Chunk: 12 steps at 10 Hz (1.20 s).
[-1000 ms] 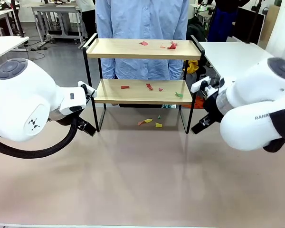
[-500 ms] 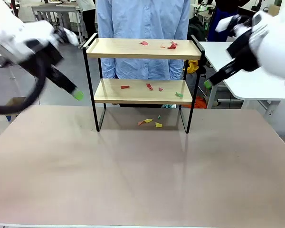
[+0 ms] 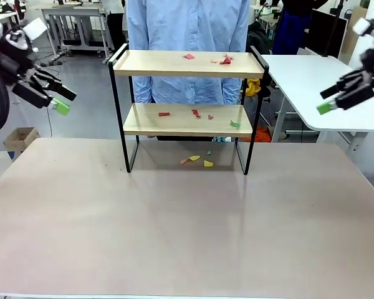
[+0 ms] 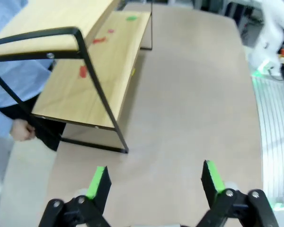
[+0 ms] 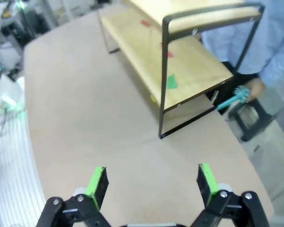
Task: Clean the shelf.
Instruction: Pick up the Duster handed by the human.
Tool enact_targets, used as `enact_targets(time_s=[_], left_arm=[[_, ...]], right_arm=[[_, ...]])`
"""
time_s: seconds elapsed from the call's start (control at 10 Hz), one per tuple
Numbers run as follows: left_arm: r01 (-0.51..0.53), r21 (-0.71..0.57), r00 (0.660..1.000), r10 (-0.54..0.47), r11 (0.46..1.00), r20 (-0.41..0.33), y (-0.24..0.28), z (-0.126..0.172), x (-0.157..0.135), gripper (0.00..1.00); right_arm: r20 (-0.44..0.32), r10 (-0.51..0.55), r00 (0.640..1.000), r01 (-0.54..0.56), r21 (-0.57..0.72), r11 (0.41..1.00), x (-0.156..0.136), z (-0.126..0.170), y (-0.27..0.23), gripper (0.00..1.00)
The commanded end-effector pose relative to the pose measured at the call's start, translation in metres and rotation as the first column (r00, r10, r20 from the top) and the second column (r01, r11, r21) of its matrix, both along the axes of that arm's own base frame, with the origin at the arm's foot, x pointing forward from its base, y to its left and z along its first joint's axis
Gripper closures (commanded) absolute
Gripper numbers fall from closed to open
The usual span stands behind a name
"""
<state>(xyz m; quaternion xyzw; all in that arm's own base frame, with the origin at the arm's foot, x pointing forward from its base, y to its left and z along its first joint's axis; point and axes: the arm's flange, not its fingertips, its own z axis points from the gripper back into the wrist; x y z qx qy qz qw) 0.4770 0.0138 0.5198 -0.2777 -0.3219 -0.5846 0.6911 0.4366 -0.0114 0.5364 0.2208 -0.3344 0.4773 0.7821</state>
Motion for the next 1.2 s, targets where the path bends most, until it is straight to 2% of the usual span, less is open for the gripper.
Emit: enact_targets(time_s=[0.0, 0.1, 0.2, 0.3, 0.7, 0.8, 0.9, 1.0, 1.1], left_arm=[[0.081, -0.073, 0.997, -0.081, 0.994, 0.003, 0.02, -0.019, 0.036, 0.0], [0.008, -0.089, 0.999, -0.011, 0.996, -0.033, 0.02, -0.028, 0.034, 0.0], [0.04, -0.047, 0.999, -0.039, 0.998, 0.018, 0.018, -0.018, 0.013, 0.0], [0.04, -0.047, 0.999, -0.039, 0.998, 0.018, 0.018, -0.018, 0.013, 0.0], [0.04, -0.047, 0.999, -0.039, 0.998, 0.018, 0.018, -0.018, 0.013, 0.0], [0.048, -0.049, 0.998, -0.046, 0.998, 0.033, 0.017, -0.014, 0.019, 0.0], [0.021, -0.093, 0.999, -0.024, 0.995, -0.031, 0.031, -0.024, 0.055, 0.0], [0.025, -0.131, 0.992, -0.04, 0.991, -0.119, 0.046, -0.04, 0.092, 0.0], [0.008, -0.176, 0.987, -0.035, 0.984, -0.154, 0.059, -0.059, 0.12, 0.0]], right_arm=[[-0.012, 0.105, 0.994, -0.105, 0.018, 0.994, 0.033, -0.019, -0.029, 0.0], [-0.019, 0.096, 0.995, -0.096, 0.037, 0.995, 0.033, -0.029, -0.036, 0.0], [-0.034, -0.042, 0.999, 0.043, 0.012, 0.999, 0.023, -0.031, -0.026, 0.0], [-0.011, 0.086, 0.996, -0.085, 0.034, 0.996, 0.015, -0.024, -0.033, 0.0], [-0.011, 0.086, 0.996, -0.085, 0.034, 0.996, 0.015, -0.024, -0.033, 0.0], [-0.047, 0.062, 0.997, -0.062, 0.008, 0.998, 0.014, -0.026, -0.03, 0.0], [-0.076, 0.066, 0.995, -0.061, 0.076, 0.995, 0.044, -0.027, -0.052, 0.0], [-0.044, 0.094, 0.995, -0.088, 0.129, 0.988, 0.081, -0.033, -0.072, 0.0], [-0.044, 0.186, 0.982, -0.176, 0.17, 0.97, 0.117, -0.052, -0.087, 0.0]])
